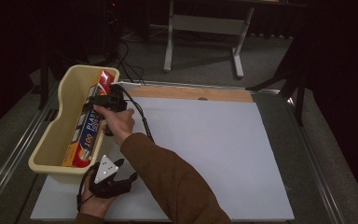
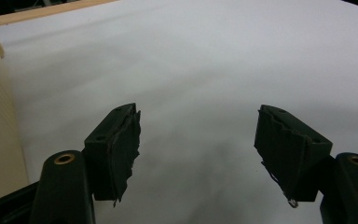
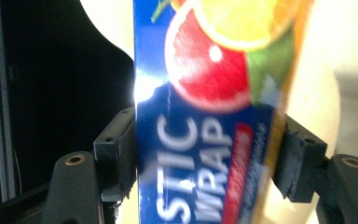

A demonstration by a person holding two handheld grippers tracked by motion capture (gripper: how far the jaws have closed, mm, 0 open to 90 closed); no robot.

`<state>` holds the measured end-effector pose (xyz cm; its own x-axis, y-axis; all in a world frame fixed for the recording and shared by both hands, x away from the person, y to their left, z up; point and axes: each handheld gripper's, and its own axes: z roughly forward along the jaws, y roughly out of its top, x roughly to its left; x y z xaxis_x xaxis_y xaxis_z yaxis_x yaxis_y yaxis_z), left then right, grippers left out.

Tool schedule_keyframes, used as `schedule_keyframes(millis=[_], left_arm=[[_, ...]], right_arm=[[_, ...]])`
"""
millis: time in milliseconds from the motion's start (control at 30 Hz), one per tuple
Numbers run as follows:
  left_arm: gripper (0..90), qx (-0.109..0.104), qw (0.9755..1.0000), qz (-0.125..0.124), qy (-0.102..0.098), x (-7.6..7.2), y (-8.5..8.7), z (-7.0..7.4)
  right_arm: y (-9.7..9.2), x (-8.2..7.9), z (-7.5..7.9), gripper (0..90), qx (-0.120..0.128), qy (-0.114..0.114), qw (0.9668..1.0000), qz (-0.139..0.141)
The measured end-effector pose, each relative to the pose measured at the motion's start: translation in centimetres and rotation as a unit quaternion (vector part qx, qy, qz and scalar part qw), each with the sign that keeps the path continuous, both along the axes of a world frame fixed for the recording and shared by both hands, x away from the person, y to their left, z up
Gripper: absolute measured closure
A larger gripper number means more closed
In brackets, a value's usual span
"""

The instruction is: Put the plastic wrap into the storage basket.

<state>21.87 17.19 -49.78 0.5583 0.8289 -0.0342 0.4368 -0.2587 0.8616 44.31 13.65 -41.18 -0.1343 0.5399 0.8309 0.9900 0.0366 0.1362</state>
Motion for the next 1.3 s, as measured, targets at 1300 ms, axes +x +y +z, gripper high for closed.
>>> schedule_keyframes(millis=[1300], left_arm=[[30.0, 0.005, 1.0000, 0.006, -0.001, -0.1, -0.1, 0.0]], right_arm=[[-6.9, -3.3, 3.2, 38.9, -0.100, -0.274, 0.9496, 0.114]])
